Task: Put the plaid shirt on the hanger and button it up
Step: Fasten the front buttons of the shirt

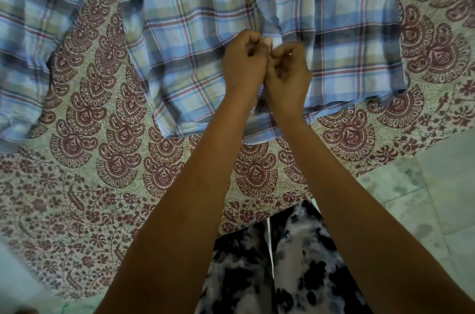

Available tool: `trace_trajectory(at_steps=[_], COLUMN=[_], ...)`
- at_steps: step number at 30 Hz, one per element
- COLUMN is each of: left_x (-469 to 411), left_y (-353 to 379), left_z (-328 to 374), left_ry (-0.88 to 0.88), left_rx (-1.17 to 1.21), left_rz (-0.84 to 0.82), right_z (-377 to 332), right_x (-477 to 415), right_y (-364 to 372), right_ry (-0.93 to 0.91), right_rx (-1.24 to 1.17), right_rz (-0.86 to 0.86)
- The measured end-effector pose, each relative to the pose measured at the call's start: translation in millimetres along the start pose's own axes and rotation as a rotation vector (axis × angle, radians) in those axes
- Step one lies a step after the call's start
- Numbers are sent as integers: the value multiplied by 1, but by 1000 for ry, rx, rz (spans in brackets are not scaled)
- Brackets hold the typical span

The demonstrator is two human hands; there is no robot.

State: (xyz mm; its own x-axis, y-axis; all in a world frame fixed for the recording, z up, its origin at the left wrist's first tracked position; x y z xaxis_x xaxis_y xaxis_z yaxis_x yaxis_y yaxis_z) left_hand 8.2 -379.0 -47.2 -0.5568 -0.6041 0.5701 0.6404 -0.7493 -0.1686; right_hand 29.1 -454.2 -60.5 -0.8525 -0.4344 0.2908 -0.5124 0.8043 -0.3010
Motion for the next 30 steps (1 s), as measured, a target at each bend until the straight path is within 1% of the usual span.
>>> trace_trajectory(at_steps=[4, 8, 13, 16, 20, 22, 24, 26, 30], left_x=[-2, -4, -7, -7, -10, -9, -10, -12, -10], left_y=[-7, -8, -10, -12, -16, -16, -16, -15, -13], left_z=[-8, -13, -20, -16, -12, -12, -14, -15, -20], left_ry=[0, 28, -26, -12, -135, -124, -76, -55, -26], left_rx=[37, 17, 24, 32, 189, 152, 54, -25, -47], left_rz=[-56, -102, -155, -183, -236, -263, -245, -183, -89], right_z=[1, 6, 13, 14, 16, 16, 14, 13, 16], right_x=[-5, -9, -14, -16, -21, -21, -19, -17, -18], right_y=[-3, -8, -10, -12, -15, -18, -18, -18, -18], right_ry=[14, 36, 113, 142, 234, 294, 312, 294, 299], right_rx=[85, 88, -21, -108, -230, -286, -309, -280, -264], right_rz=[-7, 14, -58, -69, -99, -128, -173, -225, -194])
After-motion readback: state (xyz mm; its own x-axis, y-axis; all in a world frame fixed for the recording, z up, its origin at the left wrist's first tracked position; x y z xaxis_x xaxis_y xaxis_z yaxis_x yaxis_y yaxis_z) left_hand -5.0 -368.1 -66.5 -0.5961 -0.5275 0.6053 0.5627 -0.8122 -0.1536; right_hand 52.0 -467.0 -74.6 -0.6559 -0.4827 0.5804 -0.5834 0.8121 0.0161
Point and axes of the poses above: each hand's wrist, its own x-axis away from the middle knuckle, its own y-axis out of the palm, z = x × y, the point moved 1 cm from there along -x, towards the middle knuckle, and after that the axes turned 8 degrees about -z, right-handed, at the moved point
